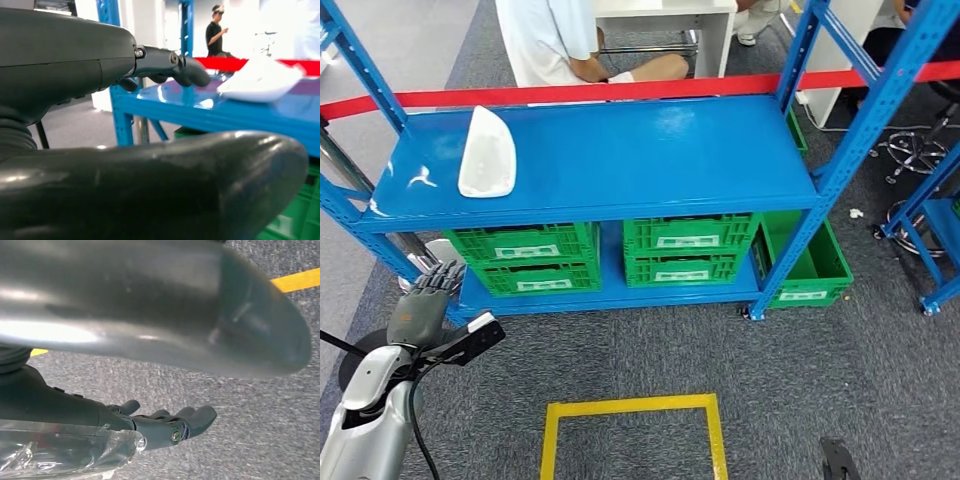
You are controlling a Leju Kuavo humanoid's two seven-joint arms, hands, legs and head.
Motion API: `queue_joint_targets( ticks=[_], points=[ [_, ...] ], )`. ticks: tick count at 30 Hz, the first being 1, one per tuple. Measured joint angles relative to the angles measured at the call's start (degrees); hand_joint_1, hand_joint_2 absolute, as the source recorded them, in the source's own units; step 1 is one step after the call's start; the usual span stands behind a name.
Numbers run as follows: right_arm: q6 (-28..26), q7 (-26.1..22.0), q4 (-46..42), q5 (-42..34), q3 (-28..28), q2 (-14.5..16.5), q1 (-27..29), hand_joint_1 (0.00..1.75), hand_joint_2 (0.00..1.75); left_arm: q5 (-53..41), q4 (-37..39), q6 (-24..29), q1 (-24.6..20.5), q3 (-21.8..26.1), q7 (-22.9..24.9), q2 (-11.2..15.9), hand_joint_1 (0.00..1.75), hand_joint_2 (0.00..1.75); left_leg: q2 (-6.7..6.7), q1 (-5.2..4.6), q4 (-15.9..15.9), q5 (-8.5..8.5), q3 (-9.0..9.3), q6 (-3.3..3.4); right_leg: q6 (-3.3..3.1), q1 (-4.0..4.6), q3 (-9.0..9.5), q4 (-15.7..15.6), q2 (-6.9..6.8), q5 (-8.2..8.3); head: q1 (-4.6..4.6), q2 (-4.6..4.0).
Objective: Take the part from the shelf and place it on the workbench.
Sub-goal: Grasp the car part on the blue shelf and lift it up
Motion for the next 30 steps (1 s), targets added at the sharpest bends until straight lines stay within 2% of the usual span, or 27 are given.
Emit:
queue_joint_targets(
  ticks=[7,10,12,13,14,16,17,18,19,20,21,23,24,25,26,28,29,30],
  points=[
    [0.0,0.0,0.0,0.0,0.0,0.0,0.0,0.00,0.00,0.0,0.0,0.0,0.0,0.0,0.0,0.0,0.00,0.00,0.00,0.00,-0.1,-0.08,0.03,0.03,0.01,0.01,-0.01,0.0,-0.01,-0.01,0.00,0.00],
    [0.0,0.0,0.0,0.0,0.0,0.0,-0.3,0.00,0.00,0.1,-0.1,0.1,0.0,0.0,0.0,0.0,0.00,0.00,-0.03,0.16,-0.6,-0.68,0.27,0.31,0.24,0.09,-0.03,0.0,-0.16,-0.18,0.04,0.00],
    [0.0,0.0,0.0,0.1,0.0,0.0,-0.6,0.00,0.00,0.3,-0.2,0.2,-0.1,0.0,-0.1,0.0,0.00,0.00,-0.08,0.41,-0.9,-1.02,0.67,0.74,0.64,0.11,-0.58,1.4,-0.38,-1.24,0.12,0.00],
    [0.0,-0.1,0.0,0.2,0.0,0.0,-0.8,0.00,0.00,0.3,-0.3,0.2,0.0,0.0,-0.2,0.0,0.00,0.00,-0.08,0.47,-1.0,-1.23,1.00,1.01,0.87,0.10,-2.76,5.6,-0.48,-3.07,0.24,0.00],
    [-0.1,-0.1,0.0,0.3,0.0,0.0,-0.9,0.00,0.00,0.4,-0.3,0.2,0.2,0.0,-0.2,0.0,0.00,0.00,-0.14,0.46,-1.0,-1.81,1.85,1.20,1.03,0.08,-5.46,9.2,-0.58,-3.00,0.39,0.00],
    [-0.2,-0.2,0.0,0.4,0.0,0.0,-0.9,0.00,0.00,0.5,-0.3,0.2,0.3,0.1,-0.2,0.1,0.00,0.00,-0.33,0.32,-1.3,-3.49,3.98,0.59,0.57,0.12,-7.80,8.8,-0.52,0.31,0.63,0.00],
    [-0.2,-0.2,0.0,0.4,0.0,0.0,-0.9,0.00,0.00,0.6,-0.3,0.1,0.3,0.1,-0.2,0.1,0.00,0.00,-0.43,0.28,-1.4,-4.26,4.97,0.05,0.10,0.12,-7.01,5.0,-0.46,3.27,0.65,0.00],
    [-0.2,-0.2,0.0,0.5,0.0,0.0,-1.0,0.00,0.00,0.6,-0.3,0.1,0.2,0.1,-0.2,0.1,0.00,0.00,-0.45,0.27,-1.4,-4.78,5.37,-0.52,-0.41,0.06,-5.66,1.7,-0.41,4.38,0.62,0.00],
    [-0.2,-0.2,0.0,0.5,0.0,0.0,-1.0,0.00,0.00,0.6,-0.4,0.1,0.2,0.0,-0.2,0.1,0.00,0.00,-0.42,0.29,-0.6,-5.34,5.04,-0.84,-0.75,0.00,-5.51,1.6,-0.40,4.29,0.57,0.00],
    [-0.2,-0.2,0.0,0.5,0.0,0.0,-1.0,0.00,0.00,0.6,-0.4,0.1,0.0,0.0,-0.2,0.1,0.00,0.00,-0.38,0.29,1.6,-6.50,3.95,-1.14,-1.04,-0.11,-5.32,1.5,-0.42,4.23,0.50,0.00],
    [-0.2,-0.2,0.0,0.5,0.0,0.0,-1.0,0.00,0.00,0.6,-0.5,0.1,-0.1,0.0,-0.2,0.1,0.00,0.00,-0.35,0.31,5.3,-8.11,1.94,-1.39,-1.27,-0.18,-5.16,1.4,-0.46,4.12,0.46,0.00],
    [-0.2,-0.2,0.0,0.5,0.0,0.0,-1.0,0.00,0.00,0.6,-0.5,0.1,-0.1,0.1,-0.2,0.1,0.00,0.00,-0.34,0.32,14.1,-11.15,-3.45,-1.68,-1.55,-0.18,-4.88,1.4,-0.50,3.79,0.42,0.00],
    [-0.2,-0.2,0.0,0.6,0.0,0.0,-1.0,0.00,0.00,0.6,-0.5,0.0,0.0,0.1,-0.2,0.1,0.00,0.00,-0.34,0.32,16.9,-11.38,-5.51,-1.70,-1.61,-0.17,-4.67,1.4,-0.50,3.59,0.42,0.00],
    [-0.2,-0.2,0.0,0.6,0.0,0.0,-1.0,0.00,0.00,0.6,-0.5,0.0,0.1,0.1,-0.2,0.1,0.00,0.00,-0.34,0.32,17.5,-10.39,-6.50,-1.63,-1.61,-0.16,-4.39,1.4,-0.47,3.37,0.40,0.00],
    [-0.2,-0.2,0.0,0.7,0.0,0.0,-1.0,0.00,0.00,0.6,-0.5,-0.1,0.2,0.1,-0.2,0.1,0.00,0.00,-0.34,0.30,15.8,-8.22,-6.32,-1.46,-1.57,-0.16,-4.02,1.4,-0.44,3.13,0.42,0.00],
    [-0.2,-0.2,0.0,0.8,0.0,0.0,-1.0,0.00,0.00,0.6,-0.5,-0.1,0.0,0.1,-0.2,0.1,0.00,0.00,-0.20,0.15,8.2,-2.89,-3.65,-0.89,-1.28,-0.10,-3.24,1.4,-0.34,2.65,0.41,0.00],
    [-0.1,-0.2,0.0,0.8,0.0,0.0,-1.0,0.00,0.00,0.6,-0.5,-0.1,-0.1,0.1,-0.2,0.1,0.00,0.00,-0.13,0.04,4.1,-1.04,-2.15,-0.57,-1.00,0.02,-3.01,1.5,-0.25,2.33,0.37,0.00],
    [-0.1,-0.2,0.0,0.8,0.0,0.0,-1.0,0.00,0.00,0.6,-0.5,-0.1,-0.2,0.1,-0.2,0.2,0.00,0.00,-0.06,-0.05,1.4,-0.16,-1.15,-0.27,-0.70,0.14,-2.89,1.5,-0.16,2.00,0.46,0.00]
  ],
)
